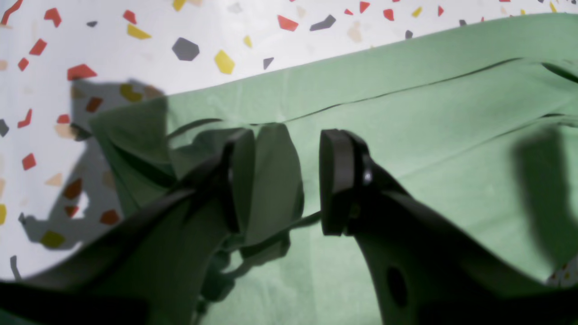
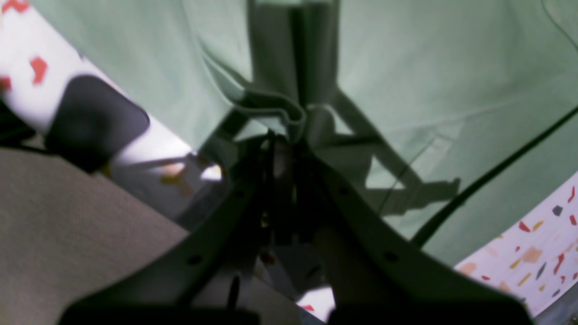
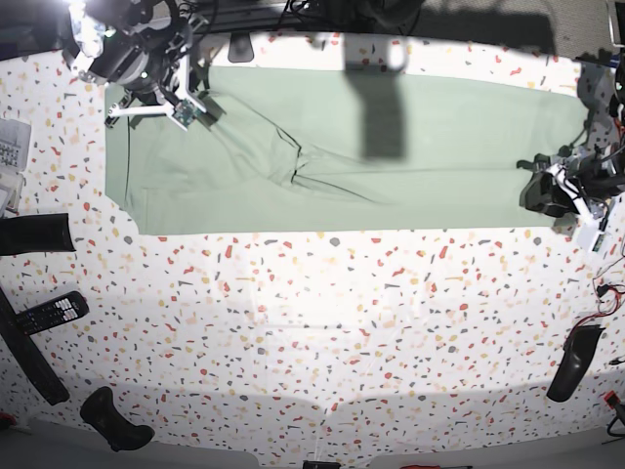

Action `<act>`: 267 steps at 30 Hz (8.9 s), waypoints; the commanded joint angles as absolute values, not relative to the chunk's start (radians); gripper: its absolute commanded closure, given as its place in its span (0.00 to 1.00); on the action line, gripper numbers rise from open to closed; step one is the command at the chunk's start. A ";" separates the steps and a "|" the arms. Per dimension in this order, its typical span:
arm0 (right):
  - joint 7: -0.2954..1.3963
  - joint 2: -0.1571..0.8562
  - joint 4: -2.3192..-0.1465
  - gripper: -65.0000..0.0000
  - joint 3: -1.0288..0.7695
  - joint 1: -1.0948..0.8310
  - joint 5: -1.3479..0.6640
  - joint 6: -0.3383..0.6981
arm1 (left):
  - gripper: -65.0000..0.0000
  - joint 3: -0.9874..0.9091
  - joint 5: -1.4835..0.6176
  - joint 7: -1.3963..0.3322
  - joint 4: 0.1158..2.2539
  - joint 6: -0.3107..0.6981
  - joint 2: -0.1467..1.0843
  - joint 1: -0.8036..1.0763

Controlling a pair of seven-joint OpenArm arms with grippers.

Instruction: Fold the T-shirt properly

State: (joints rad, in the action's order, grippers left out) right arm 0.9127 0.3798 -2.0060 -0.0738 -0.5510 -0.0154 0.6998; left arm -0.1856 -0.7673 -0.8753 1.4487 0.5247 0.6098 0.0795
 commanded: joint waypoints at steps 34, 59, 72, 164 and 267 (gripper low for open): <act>0.900 0.399 -2.027 1.00 -0.232 -0.548 -0.086 0.698 | 0.59 -0.196 -0.678 -0.702 1.466 0.532 0.637 0.064; 0.900 0.399 -2.027 1.00 -0.232 -0.548 -0.090 0.698 | 0.59 -0.196 -0.682 -0.679 1.466 0.531 0.593 0.064; 0.906 0.398 -2.027 1.00 -0.232 -0.487 -0.186 0.698 | 0.59 -0.196 -0.681 -0.680 1.466 0.531 0.593 0.064; 0.931 0.609 -2.027 1.00 -0.231 -0.515 -0.270 0.698 | 1.00 -0.193 -0.236 -0.535 1.466 0.566 0.488 0.064; 0.765 0.414 -1.922 0.62 0.590 -0.264 0.211 0.149 | 1.00 -0.193 -0.498 -0.744 1.741 0.600 0.768 0.385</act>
